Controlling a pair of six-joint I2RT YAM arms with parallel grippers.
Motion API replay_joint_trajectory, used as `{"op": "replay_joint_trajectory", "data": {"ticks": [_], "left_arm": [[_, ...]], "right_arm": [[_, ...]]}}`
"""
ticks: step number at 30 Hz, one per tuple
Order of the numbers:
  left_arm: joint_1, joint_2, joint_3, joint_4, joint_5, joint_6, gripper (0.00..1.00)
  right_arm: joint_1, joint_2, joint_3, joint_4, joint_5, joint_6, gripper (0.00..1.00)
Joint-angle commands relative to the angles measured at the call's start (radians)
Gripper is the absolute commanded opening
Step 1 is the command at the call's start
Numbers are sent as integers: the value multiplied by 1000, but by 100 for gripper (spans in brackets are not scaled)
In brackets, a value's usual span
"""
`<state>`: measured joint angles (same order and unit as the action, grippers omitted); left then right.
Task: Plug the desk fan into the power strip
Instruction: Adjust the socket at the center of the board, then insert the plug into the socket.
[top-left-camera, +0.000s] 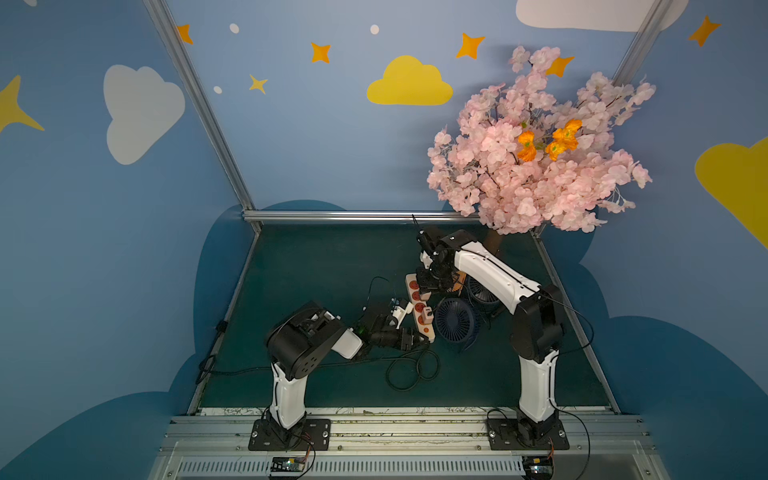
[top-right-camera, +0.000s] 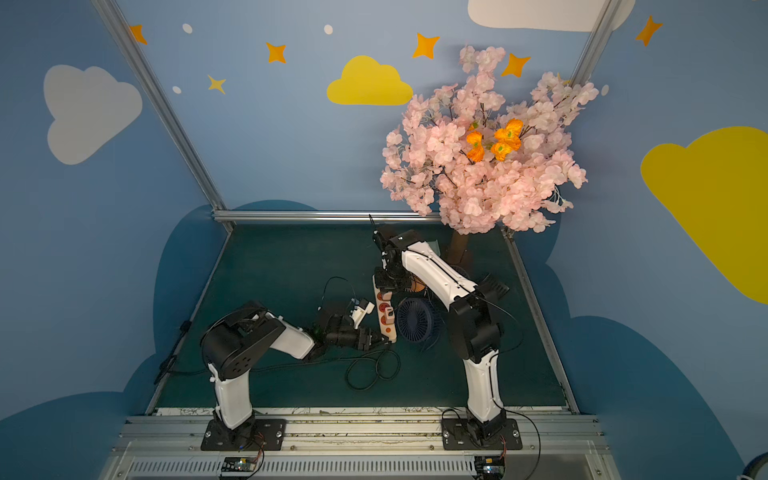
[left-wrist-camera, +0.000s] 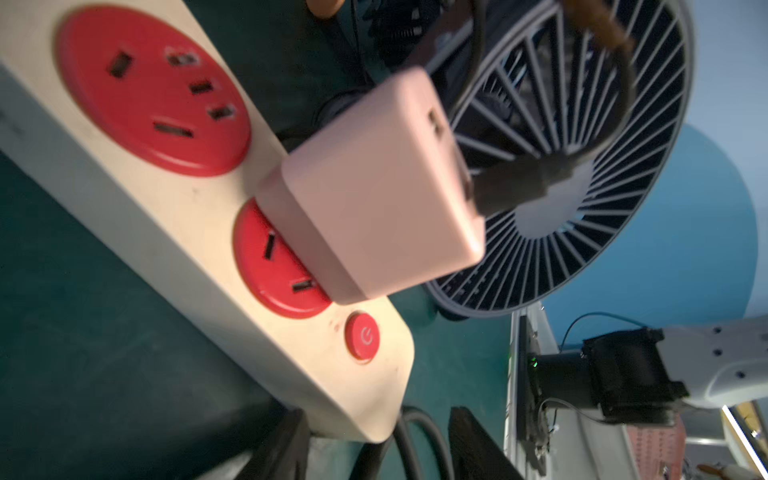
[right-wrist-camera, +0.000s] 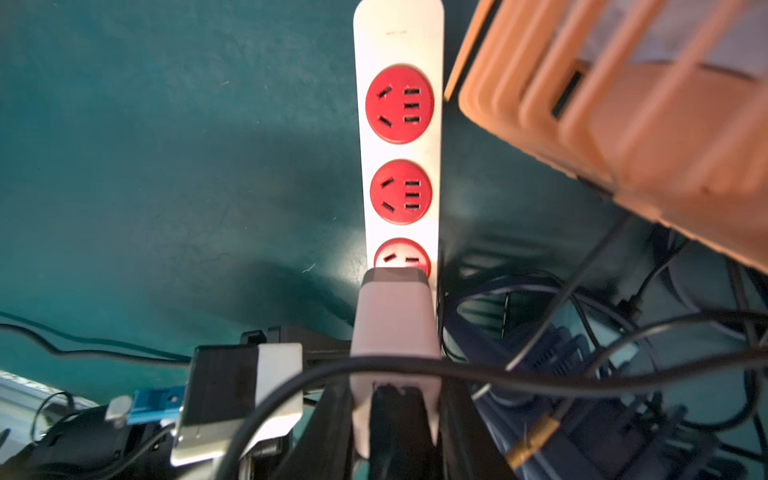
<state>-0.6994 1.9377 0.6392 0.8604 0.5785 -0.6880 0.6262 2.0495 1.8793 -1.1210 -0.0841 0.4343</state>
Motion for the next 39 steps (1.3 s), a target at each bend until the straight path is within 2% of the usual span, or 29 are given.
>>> {"op": "replay_joint_trajectory", "data": {"ticks": [1,7,21,39], "left_arm": [[4,53,-16,-20,4,-20,44],[16,95,-7,-3,19,-33,34],[33,115,-19,41,38,-51,34],[36,121,-15,48,49,-54,32]], "right_arm": [[10,35,38,-66,28,-40,0],[9,56,35,-77,32,-32,0],[10,89,20,-68,62,-11,0],[21,106,-7,-23,25,22,0]]}}
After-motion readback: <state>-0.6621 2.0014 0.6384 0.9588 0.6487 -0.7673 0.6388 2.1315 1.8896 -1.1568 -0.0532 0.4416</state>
